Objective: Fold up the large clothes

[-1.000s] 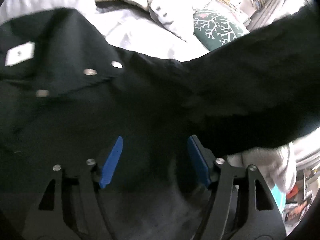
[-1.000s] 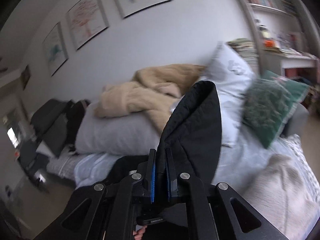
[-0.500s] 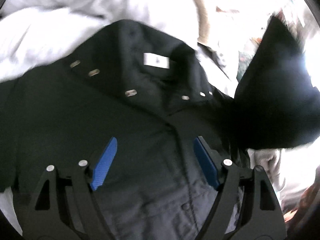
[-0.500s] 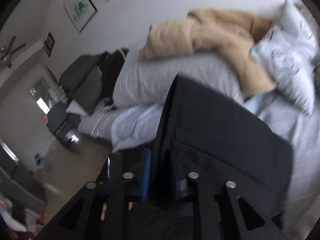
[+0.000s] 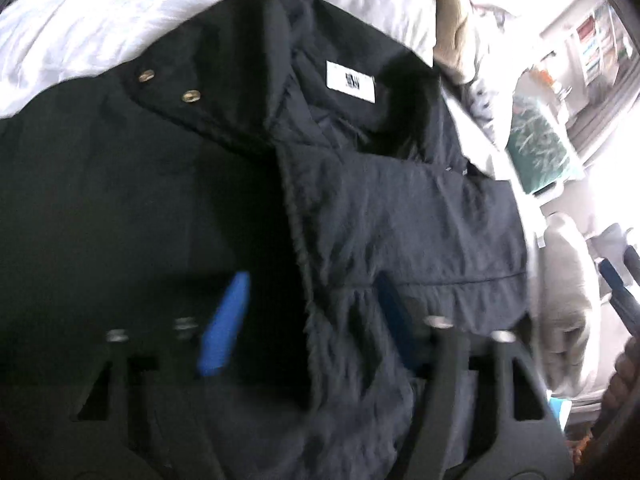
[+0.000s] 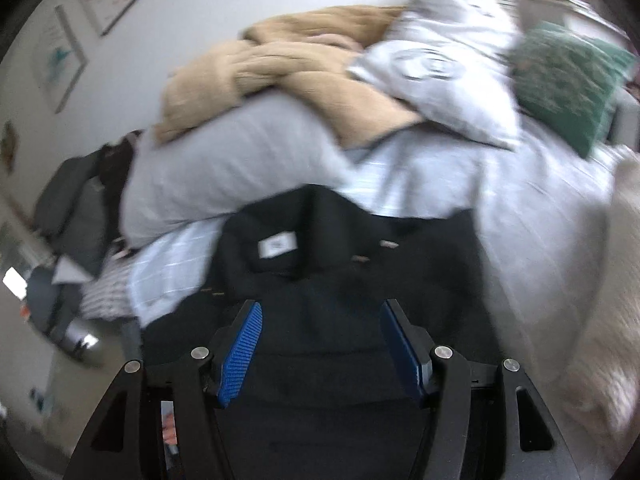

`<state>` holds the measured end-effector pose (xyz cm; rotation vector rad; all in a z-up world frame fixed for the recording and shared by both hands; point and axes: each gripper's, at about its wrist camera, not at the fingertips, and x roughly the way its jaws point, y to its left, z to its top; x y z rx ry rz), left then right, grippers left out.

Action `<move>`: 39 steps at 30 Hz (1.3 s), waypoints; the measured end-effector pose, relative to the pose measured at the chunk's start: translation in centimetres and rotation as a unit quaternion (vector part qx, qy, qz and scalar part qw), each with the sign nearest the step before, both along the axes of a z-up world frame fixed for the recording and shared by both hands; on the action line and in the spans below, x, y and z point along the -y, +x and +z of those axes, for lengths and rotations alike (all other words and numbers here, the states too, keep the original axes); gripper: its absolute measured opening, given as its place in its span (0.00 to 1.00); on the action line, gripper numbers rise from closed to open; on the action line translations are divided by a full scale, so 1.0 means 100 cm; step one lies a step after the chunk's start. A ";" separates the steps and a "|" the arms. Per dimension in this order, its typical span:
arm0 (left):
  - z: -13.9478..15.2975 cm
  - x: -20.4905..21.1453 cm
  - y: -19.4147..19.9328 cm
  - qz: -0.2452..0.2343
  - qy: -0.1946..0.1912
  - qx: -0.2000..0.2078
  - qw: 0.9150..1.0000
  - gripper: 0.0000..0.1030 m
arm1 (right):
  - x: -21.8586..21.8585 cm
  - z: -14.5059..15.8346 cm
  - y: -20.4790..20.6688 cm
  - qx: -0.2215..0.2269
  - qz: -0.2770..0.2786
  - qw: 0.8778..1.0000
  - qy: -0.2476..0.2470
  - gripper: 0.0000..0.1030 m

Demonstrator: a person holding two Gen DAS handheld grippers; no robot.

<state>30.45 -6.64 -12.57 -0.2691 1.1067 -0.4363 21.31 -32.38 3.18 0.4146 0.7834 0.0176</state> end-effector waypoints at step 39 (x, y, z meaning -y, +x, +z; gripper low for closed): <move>0.021 -0.280 -0.097 0.287 -0.013 -0.110 0.952 0.93 | -0.064 -0.075 -0.022 -0.119 0.054 0.979 -0.158 0.72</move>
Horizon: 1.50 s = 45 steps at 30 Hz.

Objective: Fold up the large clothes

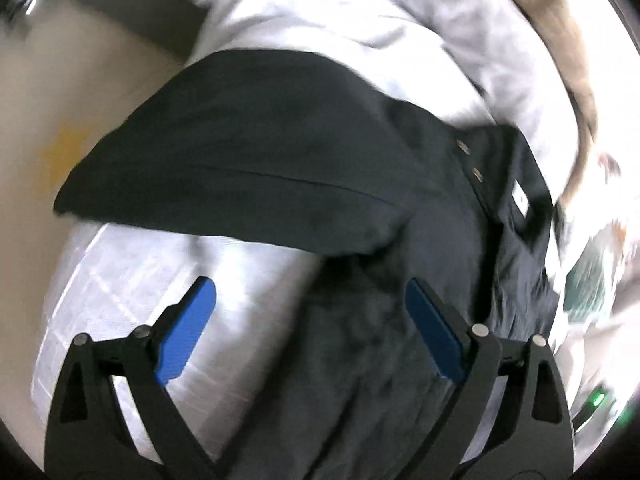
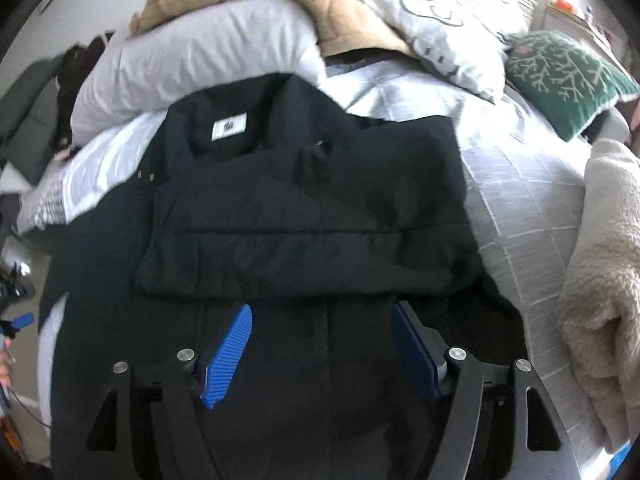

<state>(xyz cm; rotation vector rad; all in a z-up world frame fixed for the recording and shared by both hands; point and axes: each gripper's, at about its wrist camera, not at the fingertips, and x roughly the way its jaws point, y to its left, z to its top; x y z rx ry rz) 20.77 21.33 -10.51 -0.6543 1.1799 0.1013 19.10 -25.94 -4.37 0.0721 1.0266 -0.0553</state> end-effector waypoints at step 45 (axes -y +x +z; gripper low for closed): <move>0.038 0.226 0.014 -0.332 0.144 0.226 0.905 0.27 | -0.004 -0.006 0.002 -0.009 -0.016 1.000 -0.009 0.72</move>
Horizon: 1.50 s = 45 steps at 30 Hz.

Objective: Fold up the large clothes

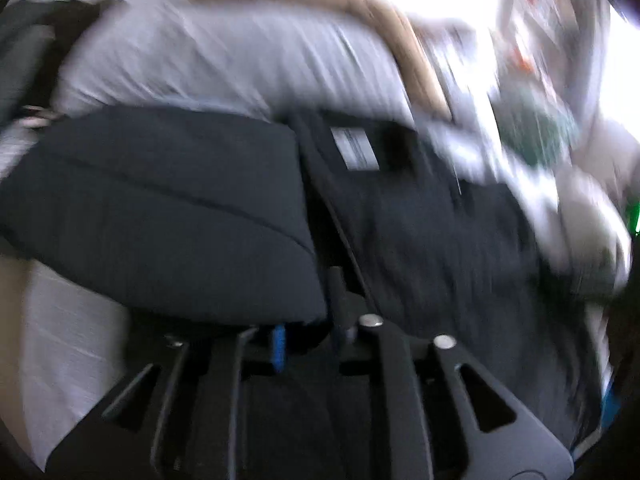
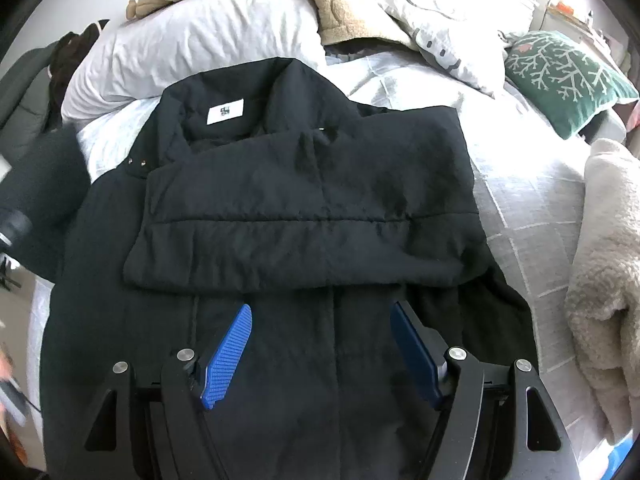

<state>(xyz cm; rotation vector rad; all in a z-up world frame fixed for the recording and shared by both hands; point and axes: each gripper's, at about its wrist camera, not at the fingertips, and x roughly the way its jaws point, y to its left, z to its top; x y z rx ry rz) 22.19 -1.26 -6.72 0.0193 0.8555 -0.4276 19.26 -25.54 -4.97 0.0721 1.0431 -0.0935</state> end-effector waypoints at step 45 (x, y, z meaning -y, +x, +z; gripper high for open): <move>-0.003 0.004 -0.016 -0.054 -0.048 -0.047 0.996 0.69 | -0.009 -0.038 0.045 0.000 0.009 0.962 0.274 0.68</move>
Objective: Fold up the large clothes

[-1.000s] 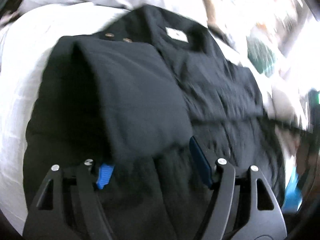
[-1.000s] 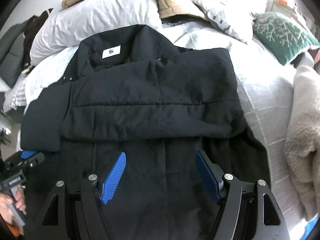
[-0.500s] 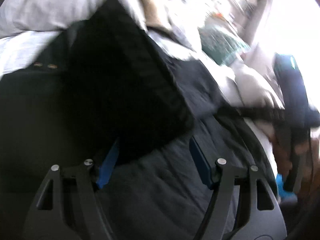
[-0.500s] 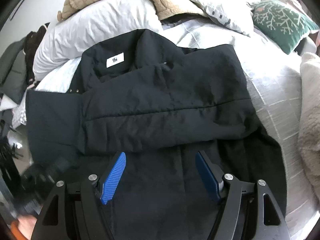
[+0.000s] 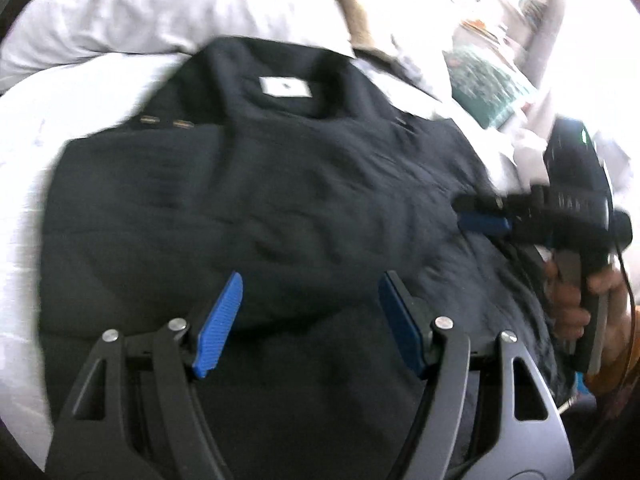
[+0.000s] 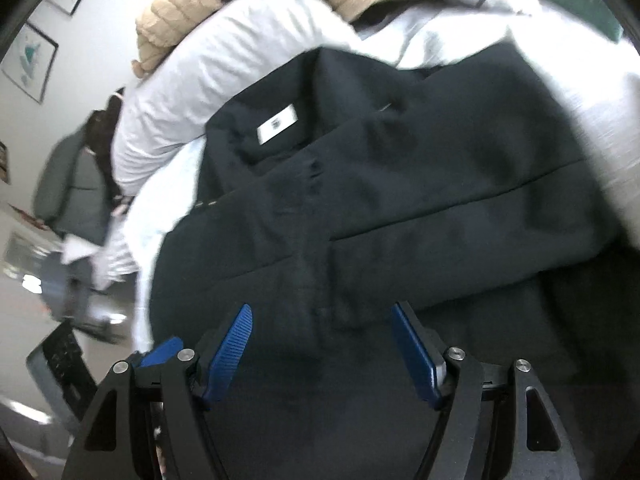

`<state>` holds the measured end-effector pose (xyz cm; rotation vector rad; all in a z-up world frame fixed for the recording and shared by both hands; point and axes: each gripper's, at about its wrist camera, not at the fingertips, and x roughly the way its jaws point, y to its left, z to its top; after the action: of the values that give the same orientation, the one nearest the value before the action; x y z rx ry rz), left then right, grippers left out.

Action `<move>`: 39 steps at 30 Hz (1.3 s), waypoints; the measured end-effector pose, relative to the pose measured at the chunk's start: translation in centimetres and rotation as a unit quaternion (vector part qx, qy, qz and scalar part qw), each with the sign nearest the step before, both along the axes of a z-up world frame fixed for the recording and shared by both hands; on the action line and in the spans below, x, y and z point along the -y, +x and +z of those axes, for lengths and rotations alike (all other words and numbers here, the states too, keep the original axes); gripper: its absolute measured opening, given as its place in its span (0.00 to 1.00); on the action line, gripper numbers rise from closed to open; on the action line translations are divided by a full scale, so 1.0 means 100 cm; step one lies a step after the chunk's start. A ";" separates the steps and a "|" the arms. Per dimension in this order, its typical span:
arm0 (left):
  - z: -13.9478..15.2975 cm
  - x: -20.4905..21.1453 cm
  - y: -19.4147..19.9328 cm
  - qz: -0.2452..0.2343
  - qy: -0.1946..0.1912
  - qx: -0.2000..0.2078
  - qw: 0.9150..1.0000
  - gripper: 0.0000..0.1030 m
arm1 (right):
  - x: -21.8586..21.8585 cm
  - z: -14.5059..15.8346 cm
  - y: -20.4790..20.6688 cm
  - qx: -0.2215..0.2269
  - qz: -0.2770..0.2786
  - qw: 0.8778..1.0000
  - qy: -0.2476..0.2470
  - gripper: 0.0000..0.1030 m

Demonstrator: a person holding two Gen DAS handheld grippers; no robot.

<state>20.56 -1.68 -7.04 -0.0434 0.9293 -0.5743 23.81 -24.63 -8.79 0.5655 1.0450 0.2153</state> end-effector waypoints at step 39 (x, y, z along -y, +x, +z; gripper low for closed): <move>-0.010 -0.144 -0.076 0.107 0.078 -0.179 0.975 0.75 | 0.066 0.088 -0.137 0.027 0.060 0.978 -0.196 0.80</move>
<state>12.96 12.72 -8.04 -0.1072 1.3011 -0.2942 10.07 -31.20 -0.03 0.1391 1.0364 0.1231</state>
